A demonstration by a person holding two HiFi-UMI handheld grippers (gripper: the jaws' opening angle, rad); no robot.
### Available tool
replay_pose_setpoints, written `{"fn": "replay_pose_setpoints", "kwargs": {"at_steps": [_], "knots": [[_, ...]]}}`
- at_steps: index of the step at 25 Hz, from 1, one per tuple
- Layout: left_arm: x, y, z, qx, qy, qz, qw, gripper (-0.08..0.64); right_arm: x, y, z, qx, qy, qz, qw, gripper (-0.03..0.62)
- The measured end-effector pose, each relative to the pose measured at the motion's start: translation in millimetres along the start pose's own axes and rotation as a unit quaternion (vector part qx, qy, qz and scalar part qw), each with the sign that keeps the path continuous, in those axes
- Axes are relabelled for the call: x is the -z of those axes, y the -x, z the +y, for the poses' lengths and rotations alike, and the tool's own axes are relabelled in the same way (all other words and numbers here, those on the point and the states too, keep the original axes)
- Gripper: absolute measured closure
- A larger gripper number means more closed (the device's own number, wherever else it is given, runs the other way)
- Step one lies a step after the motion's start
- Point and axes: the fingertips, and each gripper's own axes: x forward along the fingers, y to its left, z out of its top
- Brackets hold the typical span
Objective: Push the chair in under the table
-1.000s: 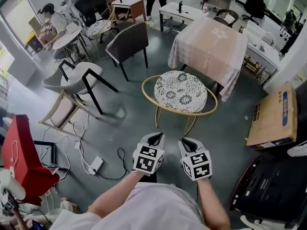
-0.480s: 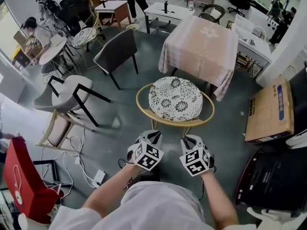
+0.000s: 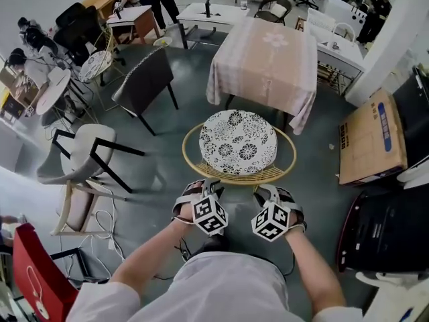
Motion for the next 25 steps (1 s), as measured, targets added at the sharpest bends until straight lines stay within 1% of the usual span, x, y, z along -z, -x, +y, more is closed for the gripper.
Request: {"fn": "replay_pose_setpoints", "kwargs": {"at_steps": [4, 8, 9, 11, 12, 13, 15, 18, 21, 23, 25], "knots": [[9, -20, 3, 0.028, -0.059, 0.015, 0.9978, 0.43, 2, -18, -6, 0.017, 0.054, 0.027, 0.998, 0.522], [11, -35, 3, 0.043, -0.12, 0.024, 0.9915, 0.428, 10, -33, -11, 0.013, 0.094, 0.064, 0.993, 0.511], [13, -37, 4, 0.046, -0.129, 0.027, 0.9902, 0.428, 12, -38, -10, 0.011, 0.106, 0.076, 0.991, 0.511], [16, -40, 6, 0.055, -0.134, 0.029, 0.9891, 0.43, 14, -46, -9, 0.01, 0.127, 0.097, 0.987, 0.511], [17, -40, 7, 0.061, -0.132, 0.028, 0.989, 0.449, 14, -50, -8, 0.011, 0.132, 0.103, 0.986, 0.511], [16, -40, 8, 0.069, -0.129, 0.025, 0.989, 0.46, 14, -53, -9, 0.012, 0.132, 0.106, 0.985, 0.511], [13, -41, 8, 0.081, -0.125, 0.018, 0.9887, 0.46, 15, -54, -14, 0.009, 0.123, 0.111, 0.986, 0.514], [11, -43, 9, 0.091, -0.127, 0.015, 0.9876, 0.46, 15, -54, -18, -0.004, 0.102, 0.115, 0.988, 0.515], [11, -44, 9, 0.104, -0.128, 0.011, 0.9862, 0.46, 15, -54, -18, -0.007, 0.08, 0.13, 0.988, 0.514], [9, -45, 8, 0.108, -0.127, 0.009, 0.9861, 0.459, 18, -54, -19, -0.009, 0.062, 0.143, 0.988, 0.514], [9, -45, 10, 0.103, -0.122, 0.008, 0.9871, 0.459, 16, -55, -21, -0.012, 0.047, 0.15, 0.988, 0.512]]}}
